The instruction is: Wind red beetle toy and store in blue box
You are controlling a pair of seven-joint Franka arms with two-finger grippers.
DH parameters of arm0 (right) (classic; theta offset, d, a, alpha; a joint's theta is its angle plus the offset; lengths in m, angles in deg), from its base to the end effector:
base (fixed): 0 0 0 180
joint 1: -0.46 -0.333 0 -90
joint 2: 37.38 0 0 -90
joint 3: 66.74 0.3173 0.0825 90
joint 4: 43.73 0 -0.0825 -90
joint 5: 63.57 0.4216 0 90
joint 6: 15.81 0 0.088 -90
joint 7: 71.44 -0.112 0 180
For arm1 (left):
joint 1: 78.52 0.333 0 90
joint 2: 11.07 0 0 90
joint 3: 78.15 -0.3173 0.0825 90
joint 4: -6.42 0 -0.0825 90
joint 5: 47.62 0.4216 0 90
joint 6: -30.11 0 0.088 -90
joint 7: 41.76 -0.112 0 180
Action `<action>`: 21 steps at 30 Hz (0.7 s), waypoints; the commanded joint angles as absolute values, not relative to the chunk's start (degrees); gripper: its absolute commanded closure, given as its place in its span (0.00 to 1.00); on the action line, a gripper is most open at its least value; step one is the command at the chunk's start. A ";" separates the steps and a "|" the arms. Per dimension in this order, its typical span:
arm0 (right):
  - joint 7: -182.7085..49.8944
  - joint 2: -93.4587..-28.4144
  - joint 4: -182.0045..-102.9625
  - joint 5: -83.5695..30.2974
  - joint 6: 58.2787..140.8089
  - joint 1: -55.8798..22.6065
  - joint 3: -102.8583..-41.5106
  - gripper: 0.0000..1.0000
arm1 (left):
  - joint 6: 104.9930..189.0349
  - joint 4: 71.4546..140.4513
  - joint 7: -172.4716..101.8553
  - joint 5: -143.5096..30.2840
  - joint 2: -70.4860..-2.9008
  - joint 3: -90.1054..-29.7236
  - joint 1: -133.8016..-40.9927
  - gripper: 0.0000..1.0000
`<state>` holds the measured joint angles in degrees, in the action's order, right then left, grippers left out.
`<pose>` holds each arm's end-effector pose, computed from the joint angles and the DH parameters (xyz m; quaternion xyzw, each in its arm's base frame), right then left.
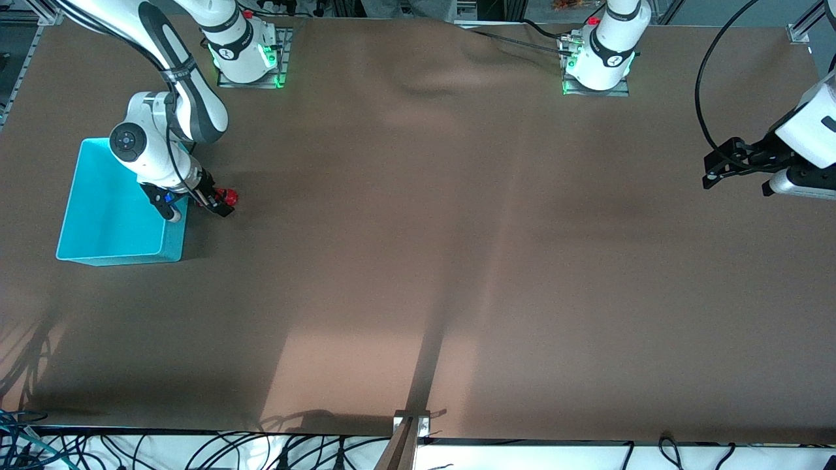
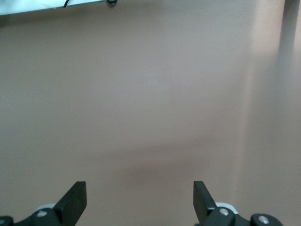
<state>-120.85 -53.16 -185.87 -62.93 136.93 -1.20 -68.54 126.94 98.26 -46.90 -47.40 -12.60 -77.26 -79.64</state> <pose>0.4782 -0.0026 0.1368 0.9051 -0.4229 -0.0402 0.0206 0.6109 -0.0209 0.5991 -0.9976 0.0625 -0.0301 0.0025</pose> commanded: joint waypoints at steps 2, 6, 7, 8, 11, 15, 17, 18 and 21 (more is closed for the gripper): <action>-120.84 -52.33 -186.02 -63.13 136.94 -1.30 -68.58 0.04 | 127.41 98.44 -47.12 -48.23 -11.51 -76.92 -79.40 0.00; -117.86 -52.24 -185.93 -63.13 136.24 -1.30 -68.67 0.42 | 127.06 97.56 -45.90 -48.24 -11.77 -77.01 -79.49 0.00; -117.15 -52.24 -185.93 -63.04 135.89 -1.30 -68.67 0.51 | 126.62 97.21 -45.45 -48.24 -11.78 -76.92 -79.49 0.00; -116.53 -52.24 -185.93 -63.13 135.54 -1.30 -68.67 0.58 | 126.01 97.21 -45.45 -48.15 -11.78 -76.92 -79.58 0.00; -115.39 -52.24 -185.84 -63.04 135.36 -1.30 -68.67 0.71 | 123.29 97.21 -45.10 -48.24 -11.69 -76.92 -79.67 0.00; -114.95 -52.15 -185.67 -63.04 135.10 -1.30 -68.67 0.88 | 121.00 97.21 -45.19 -47.89 -11.69 -77.01 -79.58 0.00; -114.60 -51.80 -184.97 -63.13 134.05 -1.30 -68.67 0.93 | 120.99 97.21 -45.19 -47.71 -11.78 -77.10 -79.40 0.00; -114.51 -51.71 -184.44 -63.13 133.08 -1.30 -68.58 0.94 | 120.99 97.29 -45.19 -47.71 -11.86 -77.18 -79.40 0.00; -114.59 -50.75 -182.34 -63.22 128.52 -1.65 -68.41 0.95 | 120.99 97.38 -45.19 -47.71 -12.47 -77.36 -79.31 0.00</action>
